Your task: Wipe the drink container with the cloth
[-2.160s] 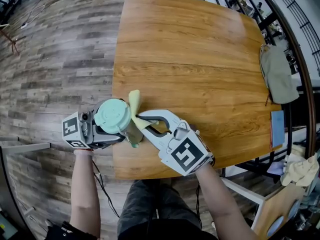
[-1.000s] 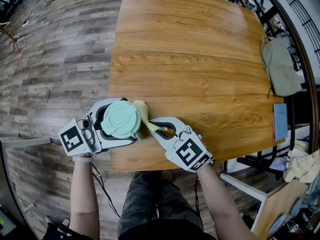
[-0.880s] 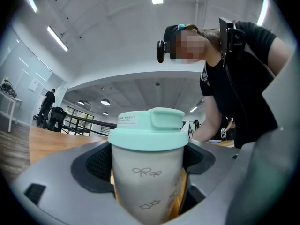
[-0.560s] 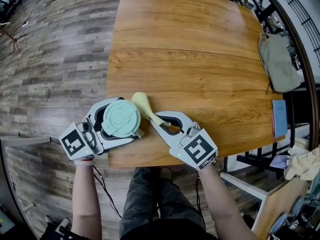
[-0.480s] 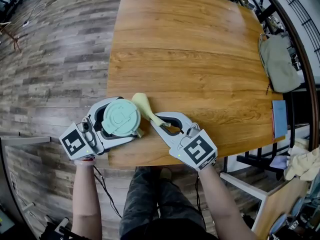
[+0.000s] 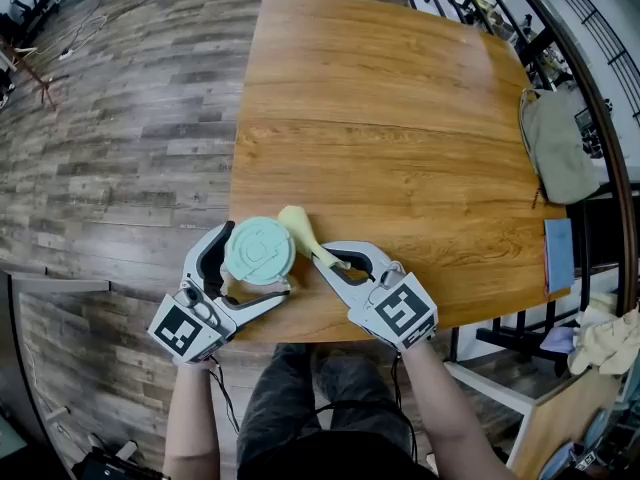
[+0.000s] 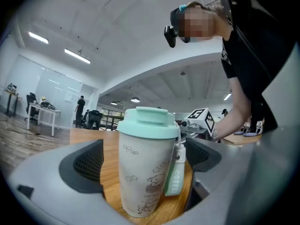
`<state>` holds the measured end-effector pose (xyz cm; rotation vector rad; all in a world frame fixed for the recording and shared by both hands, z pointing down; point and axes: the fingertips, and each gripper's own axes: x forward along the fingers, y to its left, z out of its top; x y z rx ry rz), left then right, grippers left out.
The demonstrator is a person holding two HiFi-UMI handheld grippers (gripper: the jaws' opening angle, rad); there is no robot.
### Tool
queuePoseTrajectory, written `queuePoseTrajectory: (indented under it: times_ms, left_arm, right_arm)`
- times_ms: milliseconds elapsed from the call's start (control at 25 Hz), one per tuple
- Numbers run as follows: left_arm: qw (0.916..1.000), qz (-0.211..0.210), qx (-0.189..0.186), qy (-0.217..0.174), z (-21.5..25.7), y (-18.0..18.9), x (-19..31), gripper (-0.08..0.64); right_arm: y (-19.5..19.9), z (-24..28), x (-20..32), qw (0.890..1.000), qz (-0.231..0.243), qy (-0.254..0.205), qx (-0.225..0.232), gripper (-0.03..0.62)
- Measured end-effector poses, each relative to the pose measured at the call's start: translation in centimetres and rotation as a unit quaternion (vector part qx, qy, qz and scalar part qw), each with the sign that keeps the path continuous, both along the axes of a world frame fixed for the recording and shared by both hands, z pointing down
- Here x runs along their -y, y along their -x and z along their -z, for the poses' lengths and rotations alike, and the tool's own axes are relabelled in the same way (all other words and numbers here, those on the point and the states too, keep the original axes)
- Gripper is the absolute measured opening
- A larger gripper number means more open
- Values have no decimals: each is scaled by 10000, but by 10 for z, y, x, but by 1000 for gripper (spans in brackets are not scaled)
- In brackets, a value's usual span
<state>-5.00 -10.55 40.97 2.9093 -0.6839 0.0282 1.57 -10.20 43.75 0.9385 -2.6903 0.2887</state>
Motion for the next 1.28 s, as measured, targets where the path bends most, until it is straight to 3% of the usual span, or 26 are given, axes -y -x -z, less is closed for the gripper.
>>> queuePoseTrajectory:
  times_ms: [120, 240, 360, 440, 560, 640, 720, 960, 1040, 1120, 1200, 1280]
  left_arm:
    - [9971, 756, 52, 71, 1, 14, -1, 535]
    - [9874, 1582, 37, 7, 10, 20, -1, 542]
    - [9746, 2156, 563, -228, 11, 10, -2, 548]
    - [9601, 2630, 901, -309, 10, 0, -1, 549]
    - [9281, 3531, 1144, -284, 14, -6, 4, 549]
    - [9043, 4107, 1152, -177, 17, -4, 9, 549]
    - [8861, 4519, 1017, -153, 20, 0, 16, 548]
    - [8579, 5012, 1117, -194, 22, 6, 36, 545]
    - [8513, 5125, 1092, -268, 25, 11, 38, 505]
    - [8518, 5121, 1061, -325, 25, 13, 39, 486]
    - [8586, 5012, 1016, -369, 25, 13, 38, 485]
    - [8727, 4773, 938, -423, 26, 10, 38, 485]
  right_arm:
    - [0, 4, 4, 9999, 22, -76, 72, 25]
    - [-2, 5, 7, 9996, 210, -145, 137, 25]
    - [-11, 3, 12, 9991, 305, -171, 254, 25]
    - [-17, 1, 14, 9984, 473, -189, 261, 25]
    - [-22, 4, 9, 9957, 843, -239, 301, 25]
    - [-26, 5, 4, 9940, 1026, -248, 294, 25]
    - [-33, 5, -1, 9930, 1128, -253, 255, 25]
    - [-57, 8, 0, 9934, 1102, -271, 156, 25]
    - [-60, 7, 2, 9938, 1072, -271, 148, 25]
    - [-60, 7, 3, 9940, 1054, -260, 155, 25]
    - [-57, 7, 4, 9937, 1075, -258, 178, 25]
    - [-51, 10, 3, 9927, 1146, -290, 225, 25]
